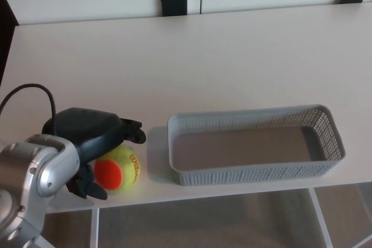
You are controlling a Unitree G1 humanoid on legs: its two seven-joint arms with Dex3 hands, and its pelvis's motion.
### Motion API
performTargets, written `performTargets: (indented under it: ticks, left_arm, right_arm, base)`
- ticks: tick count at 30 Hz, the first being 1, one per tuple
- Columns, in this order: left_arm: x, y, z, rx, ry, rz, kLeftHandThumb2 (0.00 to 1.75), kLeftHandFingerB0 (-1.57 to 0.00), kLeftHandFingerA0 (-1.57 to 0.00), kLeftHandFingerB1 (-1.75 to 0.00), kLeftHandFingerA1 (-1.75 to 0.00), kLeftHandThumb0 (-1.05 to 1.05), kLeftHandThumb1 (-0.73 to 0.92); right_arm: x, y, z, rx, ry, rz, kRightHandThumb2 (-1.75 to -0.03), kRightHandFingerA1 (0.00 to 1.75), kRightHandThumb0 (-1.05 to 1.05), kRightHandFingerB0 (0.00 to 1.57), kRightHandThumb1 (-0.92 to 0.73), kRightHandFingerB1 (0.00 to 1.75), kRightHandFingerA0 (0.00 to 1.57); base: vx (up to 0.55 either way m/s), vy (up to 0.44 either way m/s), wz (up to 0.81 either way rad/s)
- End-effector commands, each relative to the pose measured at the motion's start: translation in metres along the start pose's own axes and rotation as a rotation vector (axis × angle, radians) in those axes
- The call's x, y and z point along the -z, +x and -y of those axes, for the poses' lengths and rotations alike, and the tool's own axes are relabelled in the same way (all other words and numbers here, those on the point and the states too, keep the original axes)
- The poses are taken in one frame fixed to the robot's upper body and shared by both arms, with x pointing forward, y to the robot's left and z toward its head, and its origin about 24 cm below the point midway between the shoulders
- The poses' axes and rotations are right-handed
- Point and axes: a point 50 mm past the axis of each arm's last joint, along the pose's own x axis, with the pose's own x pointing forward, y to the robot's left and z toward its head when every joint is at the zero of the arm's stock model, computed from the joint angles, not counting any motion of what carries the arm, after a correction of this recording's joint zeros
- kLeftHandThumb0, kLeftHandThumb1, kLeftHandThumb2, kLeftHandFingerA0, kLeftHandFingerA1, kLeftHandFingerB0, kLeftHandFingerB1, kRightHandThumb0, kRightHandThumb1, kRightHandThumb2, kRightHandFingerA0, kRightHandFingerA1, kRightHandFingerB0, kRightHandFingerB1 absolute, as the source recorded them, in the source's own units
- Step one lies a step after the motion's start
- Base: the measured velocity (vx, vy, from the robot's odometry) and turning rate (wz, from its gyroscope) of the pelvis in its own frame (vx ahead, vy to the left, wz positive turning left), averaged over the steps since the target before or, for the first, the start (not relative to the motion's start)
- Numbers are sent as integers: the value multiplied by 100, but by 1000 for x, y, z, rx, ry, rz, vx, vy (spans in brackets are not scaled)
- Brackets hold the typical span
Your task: The robot walk towards a table in front and uses its left hand to pickup a tennis ball on the left side and put it in a container on the right hand side
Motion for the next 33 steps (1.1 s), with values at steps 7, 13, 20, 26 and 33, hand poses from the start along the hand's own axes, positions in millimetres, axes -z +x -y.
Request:
performTargets:
  ticks: [7,13,20,26,33]
  left_arm:
    - [2,4,3,21,28,-3,52,-42,-51,-36,-43,-28,30]
    - [2,5,7,36,30,-2,53,-42,-57,-36,-45,-30,30]
    - [0,11,12,60,45,14,54,-44,-90,-37,-52,-30,32]
    - [-4,18,29,135,83,12,55,-97,-113,-52,-69,-12,48]
    - [-1,24,44,49,156,33,59,-98,-100,-76,-120,-19,41]
  right_arm:
    - [-4,0,6,19,-2,4,-66,56,-31,57,-43,52,73]
    - [-5,1,6,25,-4,5,-66,56,-30,58,-44,52,72]
    - [-9,3,9,28,7,9,-66,56,-32,57,-43,51,72]
    - [-7,3,6,17,4,11,-55,49,-25,61,-49,44,79]
    - [-7,3,7,26,5,5,-68,56,-34,57,-43,52,71]
  base:
    - [0,0,0]
    - [0,0,0]
    - [0,0,0]
    - [0,0,0]
    - [0,0,0]
